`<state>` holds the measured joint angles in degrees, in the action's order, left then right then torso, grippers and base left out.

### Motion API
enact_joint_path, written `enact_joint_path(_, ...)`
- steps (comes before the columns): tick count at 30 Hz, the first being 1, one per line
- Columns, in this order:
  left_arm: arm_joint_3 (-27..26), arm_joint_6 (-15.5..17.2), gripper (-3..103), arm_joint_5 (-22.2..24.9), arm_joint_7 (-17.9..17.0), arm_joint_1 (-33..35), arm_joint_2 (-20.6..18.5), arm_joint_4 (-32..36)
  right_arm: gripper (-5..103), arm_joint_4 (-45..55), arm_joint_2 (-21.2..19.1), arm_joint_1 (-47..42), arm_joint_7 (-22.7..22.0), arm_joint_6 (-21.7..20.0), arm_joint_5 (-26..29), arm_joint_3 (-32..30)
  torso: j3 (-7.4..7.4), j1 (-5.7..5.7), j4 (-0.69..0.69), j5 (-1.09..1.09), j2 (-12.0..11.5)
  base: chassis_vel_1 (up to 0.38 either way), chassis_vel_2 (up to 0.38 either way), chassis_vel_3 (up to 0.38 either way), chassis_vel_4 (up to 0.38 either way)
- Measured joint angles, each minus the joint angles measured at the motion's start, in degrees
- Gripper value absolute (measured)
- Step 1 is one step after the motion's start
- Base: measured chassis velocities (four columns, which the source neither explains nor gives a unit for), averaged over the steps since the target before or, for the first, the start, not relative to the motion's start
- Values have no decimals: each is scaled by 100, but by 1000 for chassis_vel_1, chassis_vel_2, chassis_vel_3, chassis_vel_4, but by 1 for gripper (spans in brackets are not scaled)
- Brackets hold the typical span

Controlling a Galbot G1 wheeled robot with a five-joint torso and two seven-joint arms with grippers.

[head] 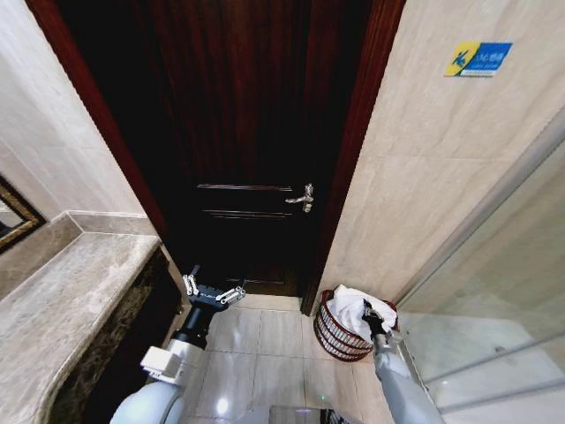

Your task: Discard the used towel into the hamper.

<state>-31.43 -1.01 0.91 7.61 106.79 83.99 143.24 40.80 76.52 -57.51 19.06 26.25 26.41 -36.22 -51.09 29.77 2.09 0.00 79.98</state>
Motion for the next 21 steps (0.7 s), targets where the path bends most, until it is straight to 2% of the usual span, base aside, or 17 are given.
enact_joint_path(8, 0, 0, 100, 0, 0, 0, 0, 0, 1, -30, -7, -42, 12, -99, -71, -18, 1, -1, 1, -1, 0, -62, 44, 57, -67)
enact_joint_path(15, 0, 0, 100, 0, 0, 0, 0, 0, 1, -206, -94, -67, -77, -436, -247, -64, -1, 3, 0, 0, -2, -174, 174, 188, -187)
enact_joint_path(16, 0, 0, 100, 0, 0, 0, 0, 0, 1, -227, -125, -60, -100, -586, -279, -72, -1, 4, 0, 3, -2, -201, 205, 209, -236)
enact_joint_path(19, 0, 0, 100, 0, 0, 0, -1, 0, 1, -226, -154, -65, -135, -871, -380, -95, -2, 7, 0, -7, -3, -187, 163, 179, -211)
enact_joint_path(21, 0, 0, 100, 0, 0, -1, -1, 0, 1, -265, -138, -101, -136, -1176, -514, -116, -2, 8, 0, 4, -4, -101, 115, 96, -85)
